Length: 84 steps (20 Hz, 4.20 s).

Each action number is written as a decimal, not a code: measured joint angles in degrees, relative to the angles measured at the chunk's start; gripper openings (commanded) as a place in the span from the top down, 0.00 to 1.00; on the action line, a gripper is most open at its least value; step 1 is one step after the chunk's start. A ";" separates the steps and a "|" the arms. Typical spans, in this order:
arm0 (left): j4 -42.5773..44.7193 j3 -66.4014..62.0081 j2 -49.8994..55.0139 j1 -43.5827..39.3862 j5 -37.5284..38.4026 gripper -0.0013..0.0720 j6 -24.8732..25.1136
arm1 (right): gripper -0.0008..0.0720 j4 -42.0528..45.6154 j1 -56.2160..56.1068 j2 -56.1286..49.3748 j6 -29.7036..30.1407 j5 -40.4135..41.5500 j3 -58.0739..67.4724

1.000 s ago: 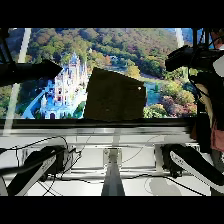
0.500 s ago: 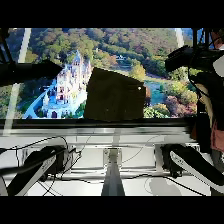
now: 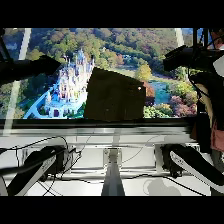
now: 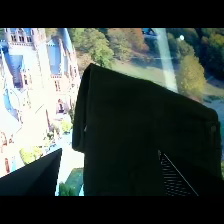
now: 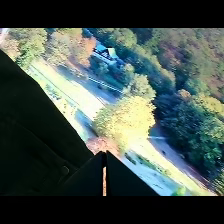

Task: Fold the clothes and pants, and hang the long-sleeved shirts on hangers.

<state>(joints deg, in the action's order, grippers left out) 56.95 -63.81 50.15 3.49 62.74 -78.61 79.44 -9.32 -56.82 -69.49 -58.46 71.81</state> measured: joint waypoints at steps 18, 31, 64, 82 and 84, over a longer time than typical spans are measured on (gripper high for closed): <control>15.26 1.01 0.15 0.00 20.02 0.03 2.40 | 0.13 -18.27 17.88 -1.49 4.28 -12.74 -38.97; 8.41 22.77 0.20 0.00 13.11 0.03 5.29 | 0.17 -38.25 18.45 -12.92 2.27 -5.11 -43.95; -18.93 29.18 26.80 -0.26 2.80 0.03 28.35 | 0.93 -50.69 18.49 -19.58 16.65 -4.87 -44.06; -16.81 29.16 26.93 -9.60 -5.73 0.95 27.87 | 0.93 -50.69 18.49 -19.10 16.70 -7.34 -43.41; -17.14 28.22 26.40 -9.70 -4.50 0.95 28.15 | 0.93 -50.62 18.49 -18.16 16.72 -9.77 -41.86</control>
<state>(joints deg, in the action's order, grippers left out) 39.81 -35.59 76.55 -6.22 58.24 -50.46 28.82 9.17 -74.98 -52.77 -68.23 29.95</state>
